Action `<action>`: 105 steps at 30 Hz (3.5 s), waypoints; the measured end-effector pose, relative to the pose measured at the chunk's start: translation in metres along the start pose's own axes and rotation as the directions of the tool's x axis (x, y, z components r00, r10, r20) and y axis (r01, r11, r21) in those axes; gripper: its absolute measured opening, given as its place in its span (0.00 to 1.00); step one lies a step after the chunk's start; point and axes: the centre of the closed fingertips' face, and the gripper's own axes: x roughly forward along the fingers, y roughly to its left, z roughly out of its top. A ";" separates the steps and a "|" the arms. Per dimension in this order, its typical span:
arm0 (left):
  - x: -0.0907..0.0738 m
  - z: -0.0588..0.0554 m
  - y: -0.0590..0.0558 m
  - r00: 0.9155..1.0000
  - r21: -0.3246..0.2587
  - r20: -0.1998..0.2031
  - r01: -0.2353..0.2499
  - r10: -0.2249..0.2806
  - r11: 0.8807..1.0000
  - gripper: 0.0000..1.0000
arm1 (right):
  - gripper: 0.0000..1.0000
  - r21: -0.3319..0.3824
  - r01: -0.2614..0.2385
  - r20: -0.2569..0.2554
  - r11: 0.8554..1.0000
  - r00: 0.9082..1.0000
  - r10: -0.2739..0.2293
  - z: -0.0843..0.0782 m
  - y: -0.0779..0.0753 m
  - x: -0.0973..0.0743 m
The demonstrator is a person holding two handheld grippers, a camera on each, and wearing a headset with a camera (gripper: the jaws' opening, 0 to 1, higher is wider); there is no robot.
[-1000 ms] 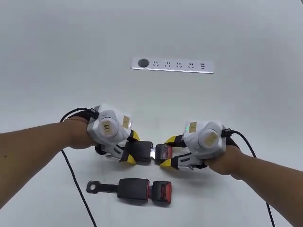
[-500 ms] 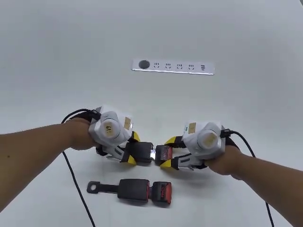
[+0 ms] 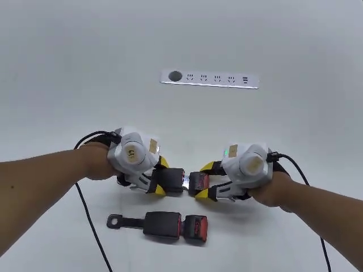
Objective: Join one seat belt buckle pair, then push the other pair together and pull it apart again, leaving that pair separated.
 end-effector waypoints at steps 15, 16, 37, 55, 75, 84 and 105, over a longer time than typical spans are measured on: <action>0.000 0.002 -0.002 1.000 -0.014 0.017 -0.002 0.002 1.000 0.34 | 0.33 0.008 -0.004 0.005 1.000 1.000 0.004 -0.009 -0.001 -0.013; 0.000 0.002 -0.002 1.000 -0.016 0.019 -0.002 0.002 1.000 0.34 | 0.33 0.006 -0.004 0.003 1.000 1.000 0.004 -0.010 0.000 -0.014; 0.000 0.000 0.000 1.000 -0.008 0.021 0.008 -0.008 1.000 0.34 | 0.33 0.012 -0.002 0.010 1.000 1.000 0.002 -0.038 -0.003 -0.047; 0.002 -0.001 0.000 1.000 0.000 0.013 0.013 -0.013 1.000 0.34 | 0.34 0.036 0.021 0.002 0.999 1.000 -0.021 -0.067 -0.009 -0.071; 0.004 0.001 -0.002 1.000 -0.003 -0.012 0.012 -0.012 1.000 0.34 | 0.34 0.060 0.044 0.003 0.997 0.999 -0.044 -0.085 -0.004 -0.098; 0.004 0.005 -0.004 1.000 -0.004 -0.023 0.005 -0.005 1.000 0.35 | 0.35 0.051 0.049 -0.010 0.997 0.999 -0.049 -0.086 -0.004 -0.102; -0.015 0.014 0.004 0.985 -0.290 0.053 -0.143 0.165 0.946 0.69 | 0.66 0.300 0.326 0.058 0.896 0.932 -0.359 -0.069 -0.024 -0.106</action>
